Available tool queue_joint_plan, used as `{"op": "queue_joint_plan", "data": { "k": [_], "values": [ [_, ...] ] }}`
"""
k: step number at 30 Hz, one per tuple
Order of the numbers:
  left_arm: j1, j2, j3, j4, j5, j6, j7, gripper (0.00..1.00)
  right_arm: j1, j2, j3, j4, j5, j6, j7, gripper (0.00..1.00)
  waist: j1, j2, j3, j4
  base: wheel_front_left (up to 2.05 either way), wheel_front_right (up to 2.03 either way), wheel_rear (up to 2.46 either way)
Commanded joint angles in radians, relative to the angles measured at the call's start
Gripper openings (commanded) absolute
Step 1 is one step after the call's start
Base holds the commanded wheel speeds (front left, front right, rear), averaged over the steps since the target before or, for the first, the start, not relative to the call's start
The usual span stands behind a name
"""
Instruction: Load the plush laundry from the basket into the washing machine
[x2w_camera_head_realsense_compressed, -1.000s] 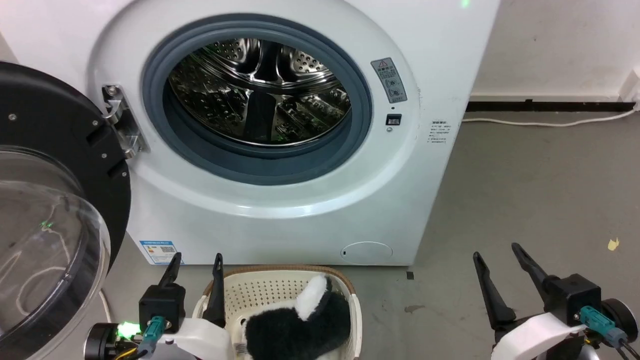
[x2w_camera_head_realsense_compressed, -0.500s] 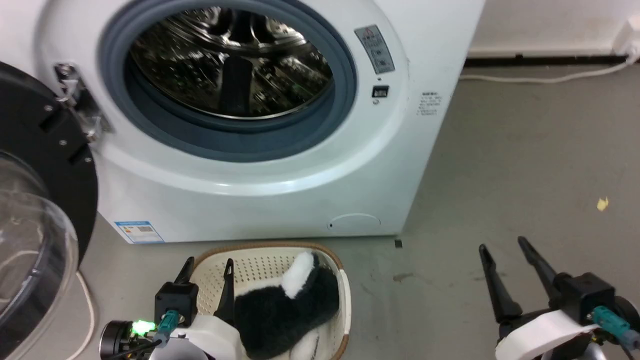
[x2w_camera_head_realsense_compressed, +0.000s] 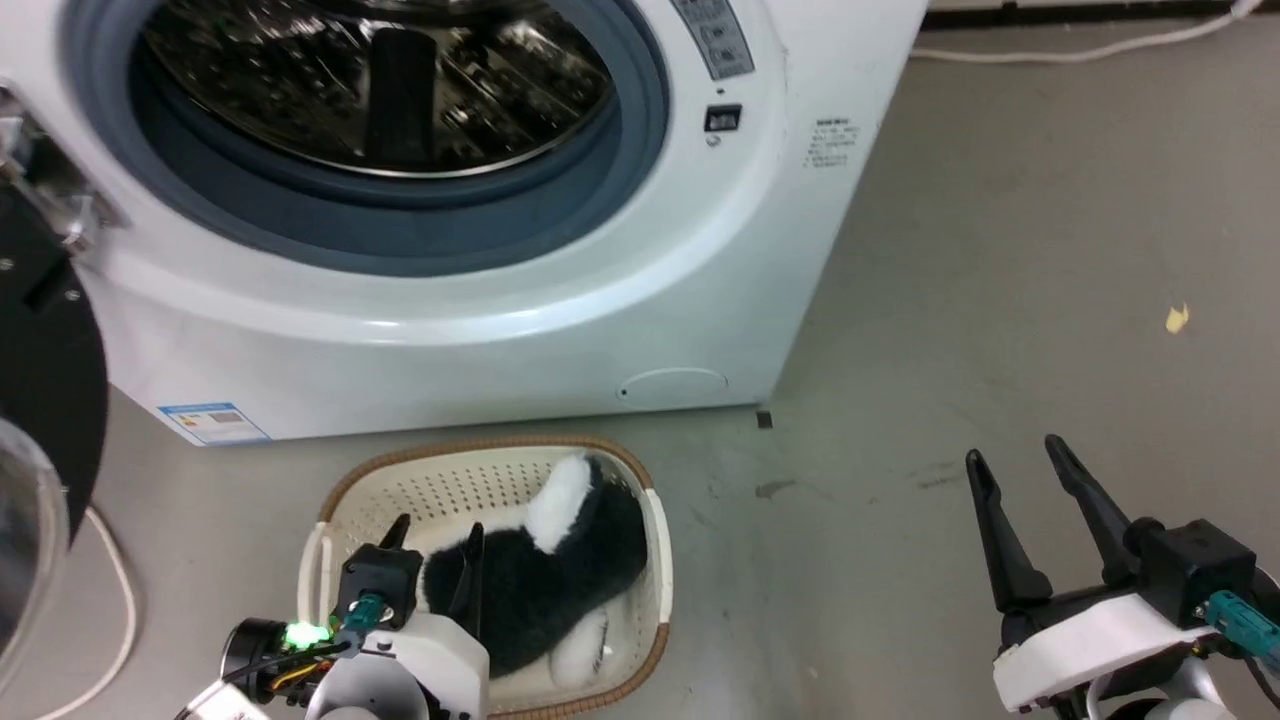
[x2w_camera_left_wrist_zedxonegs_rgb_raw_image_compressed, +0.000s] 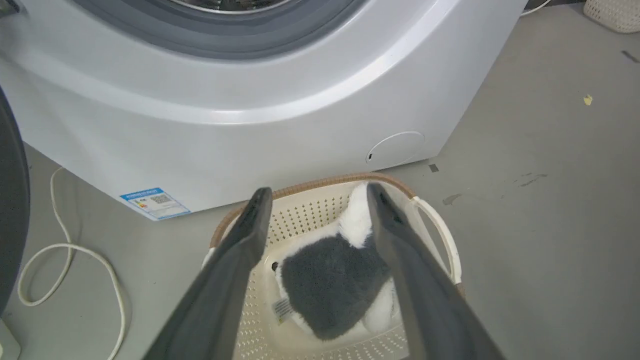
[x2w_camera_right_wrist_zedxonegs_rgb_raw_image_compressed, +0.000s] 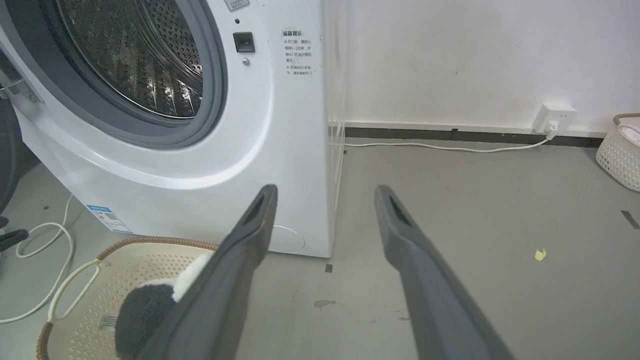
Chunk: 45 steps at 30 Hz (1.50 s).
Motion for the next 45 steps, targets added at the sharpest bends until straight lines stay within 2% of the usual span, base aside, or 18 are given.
{"op": "queue_joint_plan", "data": {
  "k": [1,13,23,31,39,45],
  "values": [
    [-0.026,0.011,-0.009,0.028,0.003,-0.007,-0.008,1.00,-0.018,0.000,0.000,-0.004,0.012,0.000,-0.013,1.00,-0.0002,-0.0001,0.019,-0.013,0.00,0.00,0.00],
    [-0.152,0.057,-0.052,0.229,-0.010,-0.030,-0.025,1.00,-0.046,0.001,0.001,-0.002,0.060,0.000,-0.042,1.00,-0.0002,-0.0001,0.126,-0.069,0.00,0.00,0.00],
    [-0.252,0.090,-0.088,0.365,-0.035,-0.047,0.059,1.00,-0.074,0.001,0.006,0.004,0.107,0.000,-0.063,1.00,-0.0002,-0.0001,0.218,-0.110,0.00,0.00,0.00],
    [-0.331,0.150,-0.123,0.455,-0.044,-0.047,0.118,1.00,-0.095,0.001,0.029,0.009,0.130,-0.001,-0.080,1.00,-0.0002,-0.0001,0.298,-0.146,0.00,0.00,0.00],
    [-0.420,0.196,-0.179,0.535,-0.032,-0.060,0.140,1.00,-0.118,0.001,0.042,0.019,0.169,-0.001,-0.096,1.00,-0.0002,-0.0001,0.381,-0.175,0.00,0.00,0.00],
    [-0.488,0.224,-0.237,0.597,-0.023,-0.071,0.204,1.00,-0.136,0.001,0.046,0.023,0.193,-0.001,-0.109,1.00,-0.0002,-0.0001,0.446,-0.198,0.00,0.00,0.00]
  ]
}}
